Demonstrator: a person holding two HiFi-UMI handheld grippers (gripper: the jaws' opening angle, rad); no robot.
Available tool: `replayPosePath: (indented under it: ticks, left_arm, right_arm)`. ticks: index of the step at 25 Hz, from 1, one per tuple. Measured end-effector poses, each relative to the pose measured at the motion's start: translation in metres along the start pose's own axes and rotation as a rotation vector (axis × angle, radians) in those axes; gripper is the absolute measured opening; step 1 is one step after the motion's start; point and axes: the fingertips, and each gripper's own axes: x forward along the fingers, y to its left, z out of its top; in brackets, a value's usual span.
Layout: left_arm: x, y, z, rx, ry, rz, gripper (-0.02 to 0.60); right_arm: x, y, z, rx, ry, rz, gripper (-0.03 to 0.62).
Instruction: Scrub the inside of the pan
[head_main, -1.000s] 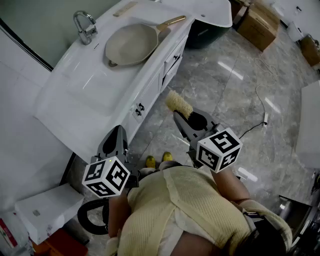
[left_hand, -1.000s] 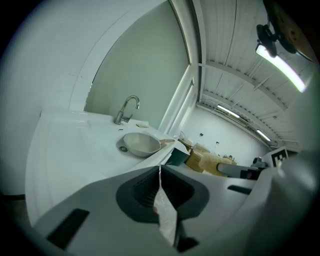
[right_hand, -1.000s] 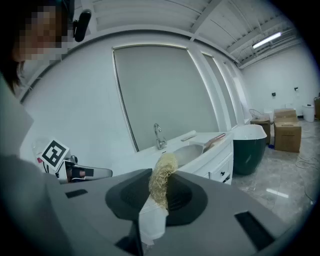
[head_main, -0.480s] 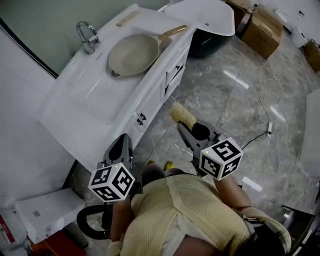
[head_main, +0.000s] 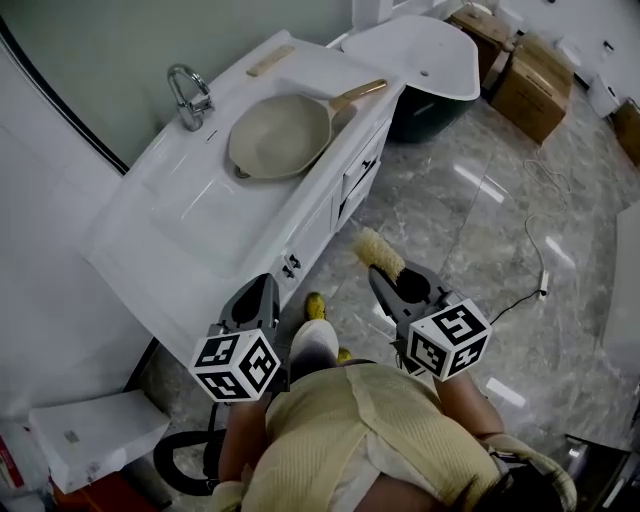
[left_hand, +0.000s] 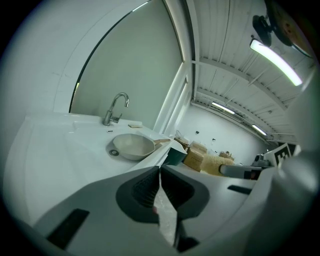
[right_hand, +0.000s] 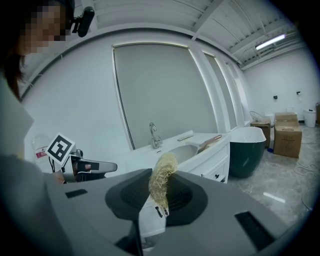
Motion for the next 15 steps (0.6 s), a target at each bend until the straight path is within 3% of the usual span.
replayPosePath:
  ticks: [5, 15]
  left_arm:
    - [0.029, 0.006, 0.015, 0.023, 0.007, -0.034, 0.063]
    - [0.077, 0.037, 0.039, -0.025, 0.003, 0.006, 0.063]
  right_arm:
    - [0.020, -0.014, 0.008, 0.007, 0.008, -0.017, 0.083]
    - [0.072, -0.038, 0.026, 0.001, 0.047, -0.002, 0.083]
